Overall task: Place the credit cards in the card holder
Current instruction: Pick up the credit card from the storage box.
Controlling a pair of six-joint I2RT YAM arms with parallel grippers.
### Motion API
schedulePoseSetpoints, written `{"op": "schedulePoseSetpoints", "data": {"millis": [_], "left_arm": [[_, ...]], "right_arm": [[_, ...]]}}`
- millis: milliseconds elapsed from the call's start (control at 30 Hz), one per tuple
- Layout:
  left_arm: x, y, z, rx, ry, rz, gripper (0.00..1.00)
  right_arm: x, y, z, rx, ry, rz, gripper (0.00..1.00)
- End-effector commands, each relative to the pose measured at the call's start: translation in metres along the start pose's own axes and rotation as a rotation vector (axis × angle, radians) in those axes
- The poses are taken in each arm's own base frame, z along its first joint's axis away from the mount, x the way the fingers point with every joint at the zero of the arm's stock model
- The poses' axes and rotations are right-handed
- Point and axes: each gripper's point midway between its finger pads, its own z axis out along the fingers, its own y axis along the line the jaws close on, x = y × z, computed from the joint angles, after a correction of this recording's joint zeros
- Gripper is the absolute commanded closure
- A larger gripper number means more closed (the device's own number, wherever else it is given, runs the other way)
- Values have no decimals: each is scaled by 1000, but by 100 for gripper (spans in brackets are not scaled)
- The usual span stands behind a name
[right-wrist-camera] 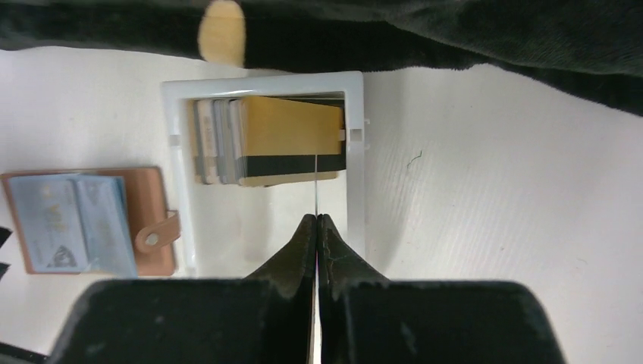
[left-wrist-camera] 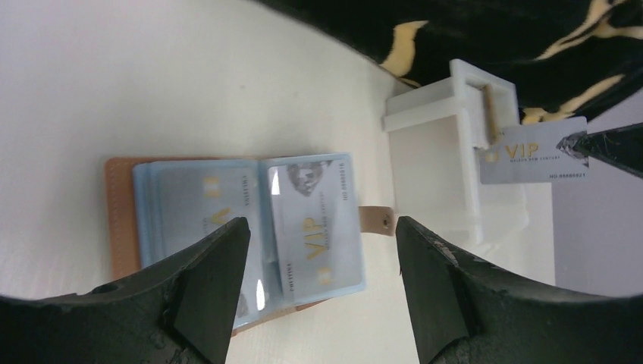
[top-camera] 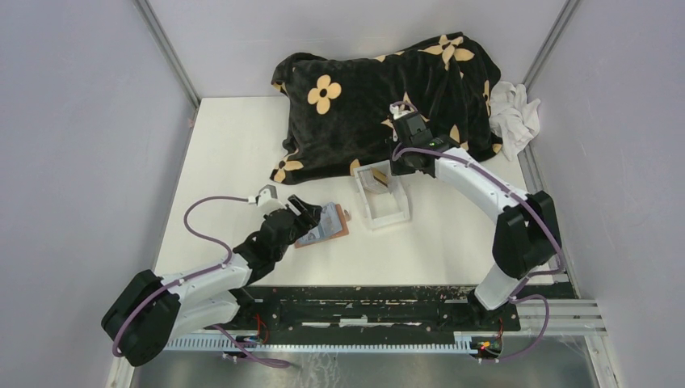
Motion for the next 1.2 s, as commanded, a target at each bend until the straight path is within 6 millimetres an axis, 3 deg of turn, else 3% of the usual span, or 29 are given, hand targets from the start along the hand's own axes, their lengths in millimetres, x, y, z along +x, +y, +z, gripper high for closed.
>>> {"op": "schedulePoseSetpoints", "data": {"millis": [0,167,333,567,833,1000,1167], "left_arm": [[-24,-54,-9,223,-62,47,21],[-21,-84,-22,386,-28,119,19],[-7,-116,-39,574,54,221,17],[17,-146,-62,796,182,308,15],[44,-161,-75,947,334,352,14],[55,-167,-83,1017,417,356,15],[65,-168,-90,1067,489,364,17]], "right_arm": [[-44,15,-57,-57,-169,-24,99],[-34,35,-85,-182,-184,-27,99],[-8,63,-115,-389,-159,-16,99],[37,83,-150,-608,-116,4,99],[93,100,-172,-801,-25,27,99],[109,100,-175,-838,-1,34,99],[111,104,-178,-869,2,43,99]]}}
